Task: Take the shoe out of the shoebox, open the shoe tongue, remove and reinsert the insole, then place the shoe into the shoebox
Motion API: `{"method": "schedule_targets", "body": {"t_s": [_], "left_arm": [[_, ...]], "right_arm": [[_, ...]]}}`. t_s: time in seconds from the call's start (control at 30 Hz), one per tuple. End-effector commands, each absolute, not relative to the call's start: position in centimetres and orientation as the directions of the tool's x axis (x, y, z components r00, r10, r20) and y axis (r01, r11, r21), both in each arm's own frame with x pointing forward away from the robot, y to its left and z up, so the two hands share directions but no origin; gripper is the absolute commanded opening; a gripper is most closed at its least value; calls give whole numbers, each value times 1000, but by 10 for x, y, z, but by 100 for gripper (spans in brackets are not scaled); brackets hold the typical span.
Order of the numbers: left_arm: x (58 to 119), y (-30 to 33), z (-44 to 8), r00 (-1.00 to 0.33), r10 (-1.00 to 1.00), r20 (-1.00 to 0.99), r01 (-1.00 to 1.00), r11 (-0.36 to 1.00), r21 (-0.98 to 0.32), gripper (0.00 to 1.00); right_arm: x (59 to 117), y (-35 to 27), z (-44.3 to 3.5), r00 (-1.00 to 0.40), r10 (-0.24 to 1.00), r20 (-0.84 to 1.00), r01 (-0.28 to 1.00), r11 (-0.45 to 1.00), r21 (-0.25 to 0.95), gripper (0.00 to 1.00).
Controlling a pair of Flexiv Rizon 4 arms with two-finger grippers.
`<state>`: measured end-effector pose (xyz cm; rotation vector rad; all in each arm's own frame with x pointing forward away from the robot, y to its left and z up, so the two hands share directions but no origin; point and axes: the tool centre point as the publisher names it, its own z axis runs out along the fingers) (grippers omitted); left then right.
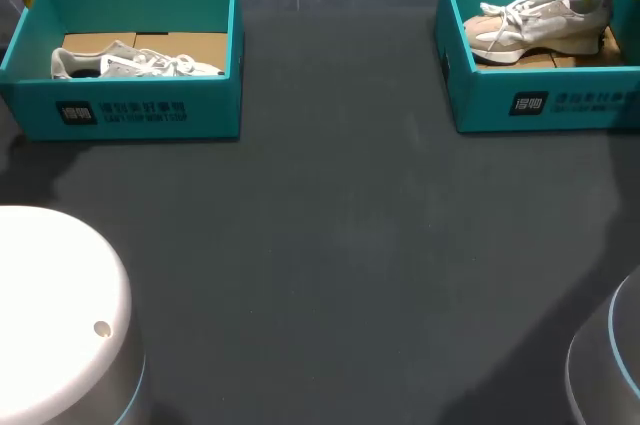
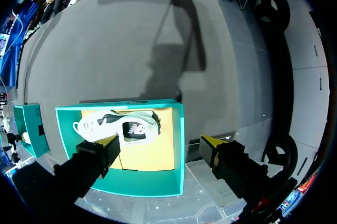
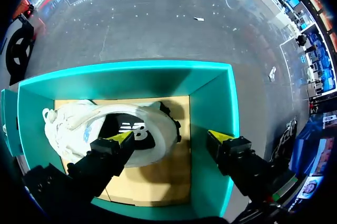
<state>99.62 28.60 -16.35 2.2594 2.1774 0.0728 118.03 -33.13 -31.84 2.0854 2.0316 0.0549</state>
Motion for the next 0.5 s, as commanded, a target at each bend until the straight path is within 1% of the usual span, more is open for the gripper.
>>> {"method": "schedule_targets", "body": {"t_s": [0.03, 0.07, 0.13, 0.17, 0.3, 0.4, 0.43, 0.5], "left_arm": [[995, 286, -163, 37, 999, 34, 999, -39, 35, 100], [995, 286, -163, 37, 999, 34, 999, -39, 35, 100], [995, 286, -163, 37, 999, 34, 999, -39, 35, 100], [995, 286, -163, 37, 999, 34, 999, -39, 35, 100], [995, 286, -163, 37, 999, 34, 999, -39, 35, 100], [995, 286, -163, 37, 999, 34, 999, -39, 35, 100], [995, 286, -163, 37, 999, 34, 999, -39, 35, 100], [995, 286, -163, 37, 999, 34, 999, -39, 35, 100]], "right_arm": [[1189, -332, -325, 35, 991, -130, 988, -14, 155, 89], [1189, -332, -326, 33, 991, -132, 988, -13, 152, 86], [1189, -331, -328, 30, 991, -131, 989, -11, 146, 84], [1189, -330, -329, 27, 990, -135, 990, -8, 140, 81], [1190, -330, -333, 21, 990, -143, 992, -3, 128, 77], [1190, -330, -335, 20, 990, -141, 992, -2, 126, 70], [1190, -330, -336, 20, 990, -141, 992, -2, 125, 66], [1190, -332, -339, 23, 990, -141, 993, -6, 116, 64]]}}
